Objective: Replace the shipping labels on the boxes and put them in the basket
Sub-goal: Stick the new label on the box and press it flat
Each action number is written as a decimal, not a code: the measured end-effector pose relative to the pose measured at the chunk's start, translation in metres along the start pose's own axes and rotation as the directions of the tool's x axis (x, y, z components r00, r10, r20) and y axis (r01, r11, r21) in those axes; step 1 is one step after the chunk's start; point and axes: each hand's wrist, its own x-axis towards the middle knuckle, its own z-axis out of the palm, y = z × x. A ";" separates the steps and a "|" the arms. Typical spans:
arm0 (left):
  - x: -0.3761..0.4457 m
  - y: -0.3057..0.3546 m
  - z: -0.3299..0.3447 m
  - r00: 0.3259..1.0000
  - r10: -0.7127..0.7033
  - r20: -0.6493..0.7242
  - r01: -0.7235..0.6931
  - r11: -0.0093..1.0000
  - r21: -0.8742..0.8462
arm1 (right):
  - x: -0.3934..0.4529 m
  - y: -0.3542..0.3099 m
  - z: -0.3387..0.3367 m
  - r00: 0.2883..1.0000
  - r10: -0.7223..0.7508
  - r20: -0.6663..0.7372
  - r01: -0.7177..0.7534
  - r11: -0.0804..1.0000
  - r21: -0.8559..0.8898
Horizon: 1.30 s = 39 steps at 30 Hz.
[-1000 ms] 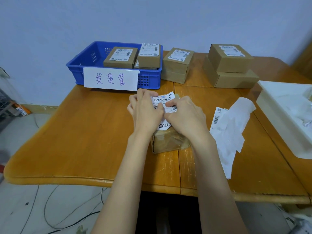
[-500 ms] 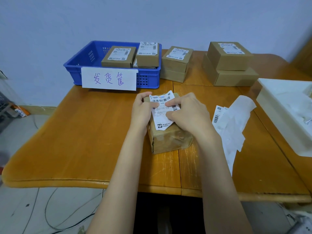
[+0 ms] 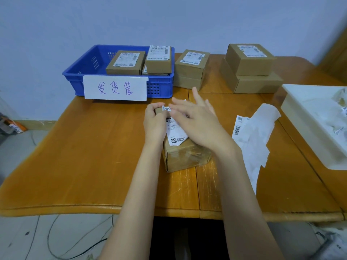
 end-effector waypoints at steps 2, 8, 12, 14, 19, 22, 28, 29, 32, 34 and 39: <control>0.001 -0.001 0.000 1.000 -0.008 0.005 0.008 1.000 -0.011 | -0.001 0.008 0.007 0.988 0.093 0.122 -0.085 0.994 -0.065; 0.001 -0.004 0.001 1.000 0.016 -0.005 -0.016 1.000 -0.012 | 0.002 0.013 0.016 0.959 0.255 0.127 -0.233 0.959 -0.160; 0.003 -0.005 0.001 1.000 0.019 -0.023 -0.019 1.000 -0.008 | 0.007 0.012 0.016 0.948 0.280 0.149 -0.276 0.960 -0.049; 0.004 -0.005 0.002 0.999 0.012 -0.041 -0.012 1.000 -0.014 | 0.007 0.011 0.013 0.952 0.273 0.140 -0.280 0.959 0.038; 0.007 -0.008 0.001 0.994 -0.004 -0.107 -0.005 0.996 -0.091 | 0.001 0.016 0.000 0.972 0.183 0.145 -0.218 0.932 0.289; 0.008 -0.010 0.000 0.994 -0.002 -0.107 -0.011 0.992 -0.123 | 0.000 0.014 0.003 0.966 0.165 0.197 -0.207 0.955 0.215; 0.007 -0.008 -0.001 0.992 0.003 -0.127 -0.015 0.996 -0.092 | 0.002 0.016 0.002 0.972 0.178 0.153 -0.208 0.957 0.205; 0.008 -0.008 -0.001 0.993 0.015 -0.119 -0.024 0.997 -0.078 | 0.001 0.016 0.004 0.977 0.152 0.149 -0.177 0.968 0.177; 0.013 -0.010 -0.001 0.989 0.061 -0.132 -0.064 0.998 -0.021 | 0.001 0.013 0.012 0.980 0.129 0.152 -0.126 0.992 -0.032; 0.019 -0.014 -0.001 0.983 0.070 -0.169 -0.068 0.998 0.018 | 0.002 0.012 0.016 0.981 0.158 0.115 -0.149 0.985 -0.081; 0.021 -0.018 0.001 0.971 0.090 -0.221 -0.074 0.994 0.082 | 0.003 0.014 0.017 0.978 0.180 0.103 -0.174 0.983 -0.058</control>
